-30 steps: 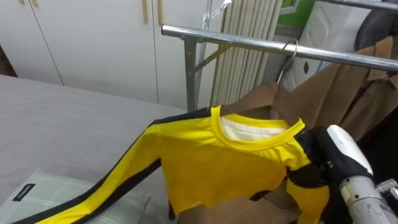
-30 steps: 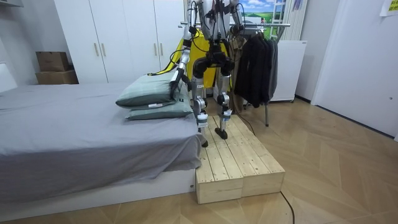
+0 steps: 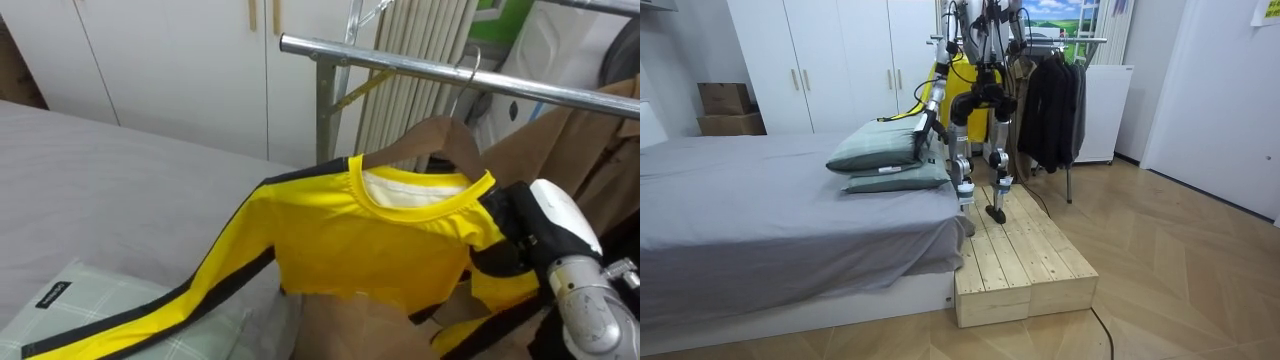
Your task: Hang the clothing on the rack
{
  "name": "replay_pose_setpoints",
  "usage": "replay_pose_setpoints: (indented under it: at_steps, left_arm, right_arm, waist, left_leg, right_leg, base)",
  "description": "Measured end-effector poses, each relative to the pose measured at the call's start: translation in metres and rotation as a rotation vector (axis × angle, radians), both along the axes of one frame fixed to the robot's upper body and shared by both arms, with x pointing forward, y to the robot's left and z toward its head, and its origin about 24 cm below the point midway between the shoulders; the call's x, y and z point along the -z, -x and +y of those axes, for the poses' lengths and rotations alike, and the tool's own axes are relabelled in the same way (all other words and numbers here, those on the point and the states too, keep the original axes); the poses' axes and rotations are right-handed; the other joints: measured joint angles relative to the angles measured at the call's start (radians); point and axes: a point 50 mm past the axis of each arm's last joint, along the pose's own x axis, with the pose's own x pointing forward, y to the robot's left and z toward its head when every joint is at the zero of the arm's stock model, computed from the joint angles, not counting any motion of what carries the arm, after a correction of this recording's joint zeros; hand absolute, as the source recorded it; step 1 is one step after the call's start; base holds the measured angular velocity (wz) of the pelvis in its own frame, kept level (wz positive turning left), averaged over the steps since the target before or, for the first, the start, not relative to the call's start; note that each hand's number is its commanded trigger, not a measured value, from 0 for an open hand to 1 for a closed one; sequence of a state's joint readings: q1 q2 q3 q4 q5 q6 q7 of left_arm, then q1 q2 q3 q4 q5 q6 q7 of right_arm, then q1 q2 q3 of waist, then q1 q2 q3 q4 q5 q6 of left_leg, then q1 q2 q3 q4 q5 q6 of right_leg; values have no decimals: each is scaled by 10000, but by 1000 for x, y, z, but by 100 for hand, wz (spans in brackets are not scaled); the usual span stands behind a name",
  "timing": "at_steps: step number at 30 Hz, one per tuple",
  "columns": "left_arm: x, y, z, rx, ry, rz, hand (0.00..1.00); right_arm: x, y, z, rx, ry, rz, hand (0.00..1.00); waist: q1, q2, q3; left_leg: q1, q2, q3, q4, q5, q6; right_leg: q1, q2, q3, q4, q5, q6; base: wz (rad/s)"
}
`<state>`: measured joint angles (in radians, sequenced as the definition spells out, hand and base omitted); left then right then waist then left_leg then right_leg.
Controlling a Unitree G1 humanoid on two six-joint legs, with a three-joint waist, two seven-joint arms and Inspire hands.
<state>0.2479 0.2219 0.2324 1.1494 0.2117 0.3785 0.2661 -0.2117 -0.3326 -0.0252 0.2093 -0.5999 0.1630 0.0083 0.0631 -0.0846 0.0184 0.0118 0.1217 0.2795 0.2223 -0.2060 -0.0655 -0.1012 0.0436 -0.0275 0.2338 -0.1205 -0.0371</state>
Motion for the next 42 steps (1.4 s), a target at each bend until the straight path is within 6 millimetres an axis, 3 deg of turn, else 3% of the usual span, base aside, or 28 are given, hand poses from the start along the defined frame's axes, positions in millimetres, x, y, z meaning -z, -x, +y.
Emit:
replay_pose_setpoints:
  at_steps: [6, 42]
  left_arm:
    - [0, -1, 1, -5, 141, -58, 0]
    - [0, -4, 3, 257, 607, -61, 0]
  right_arm:
    - [13, 1, -5, 276, -69, 522, 100]
    - [38, 5, -22, 1191, -1147, 714, 100]
  waist:
    - [38, 2, 1]
    - [204, 104, -5]
  left_leg:
    - [-11, 0, -115, -9, 7, -4]
    - [172, -106, -312, -8, 15, 20]
  right_leg:
    - [72, 0, -47, -129, 0, 0]
    - [323, -106, -139, -132, -42, 48]
  base:
    - [4]
    - [1]
